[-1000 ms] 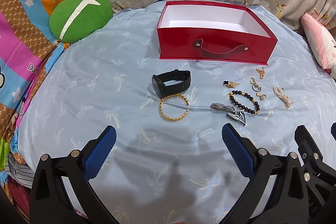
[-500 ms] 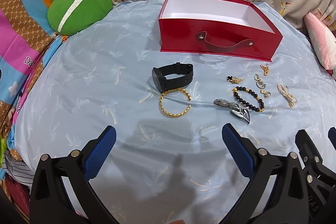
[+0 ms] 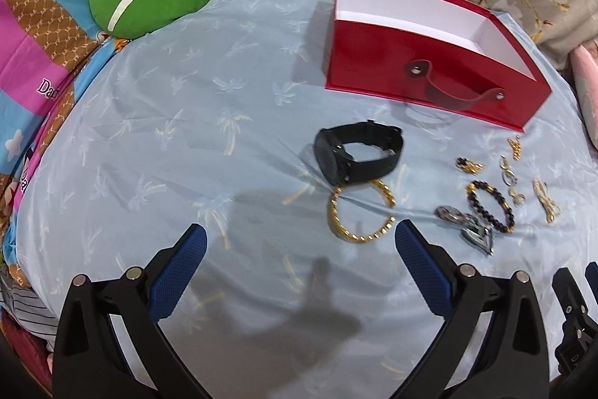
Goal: Organize jewelry
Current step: 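Lower the left tool onto the black smartwatch and close on its band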
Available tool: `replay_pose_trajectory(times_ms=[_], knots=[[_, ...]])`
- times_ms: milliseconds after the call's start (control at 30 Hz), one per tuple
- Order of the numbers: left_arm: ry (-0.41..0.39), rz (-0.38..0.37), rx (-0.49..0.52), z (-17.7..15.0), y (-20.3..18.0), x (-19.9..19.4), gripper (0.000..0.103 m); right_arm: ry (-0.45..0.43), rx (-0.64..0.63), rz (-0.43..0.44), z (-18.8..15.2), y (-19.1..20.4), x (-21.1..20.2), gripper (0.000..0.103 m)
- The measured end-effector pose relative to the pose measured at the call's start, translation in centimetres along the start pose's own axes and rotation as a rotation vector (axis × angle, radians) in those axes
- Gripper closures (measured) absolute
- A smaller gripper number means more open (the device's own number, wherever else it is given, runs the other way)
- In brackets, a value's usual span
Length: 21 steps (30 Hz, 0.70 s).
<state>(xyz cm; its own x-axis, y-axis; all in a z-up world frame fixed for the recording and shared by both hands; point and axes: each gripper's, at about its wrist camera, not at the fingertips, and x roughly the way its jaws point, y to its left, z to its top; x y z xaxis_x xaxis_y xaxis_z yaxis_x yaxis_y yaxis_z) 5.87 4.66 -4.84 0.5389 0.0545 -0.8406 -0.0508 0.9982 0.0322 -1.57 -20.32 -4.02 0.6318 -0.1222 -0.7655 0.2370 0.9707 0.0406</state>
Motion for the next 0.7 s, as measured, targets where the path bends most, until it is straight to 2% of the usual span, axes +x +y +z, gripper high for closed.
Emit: replay_pose_trajectory(times_ms=[200, 400, 700], knots=[[0.027, -0.006, -0.012, 1.7, 0.1, 2.1, 0.005, 0.017, 0.004, -0.007, 1.1, -0.3, 1.8, 0.005], [0.046, -0.031, 0.022, 3.1, -1.9, 3.5, 0.005, 0.016, 0.005, -0.023, 2.0, -0.4, 2.9, 0.005], [0.031, -0.041, 0.09, 4.0, -4.8, 4.0, 0.005, 0.026, 0.027, -0.05, 2.8, -1.4, 3.9, 0.005]])
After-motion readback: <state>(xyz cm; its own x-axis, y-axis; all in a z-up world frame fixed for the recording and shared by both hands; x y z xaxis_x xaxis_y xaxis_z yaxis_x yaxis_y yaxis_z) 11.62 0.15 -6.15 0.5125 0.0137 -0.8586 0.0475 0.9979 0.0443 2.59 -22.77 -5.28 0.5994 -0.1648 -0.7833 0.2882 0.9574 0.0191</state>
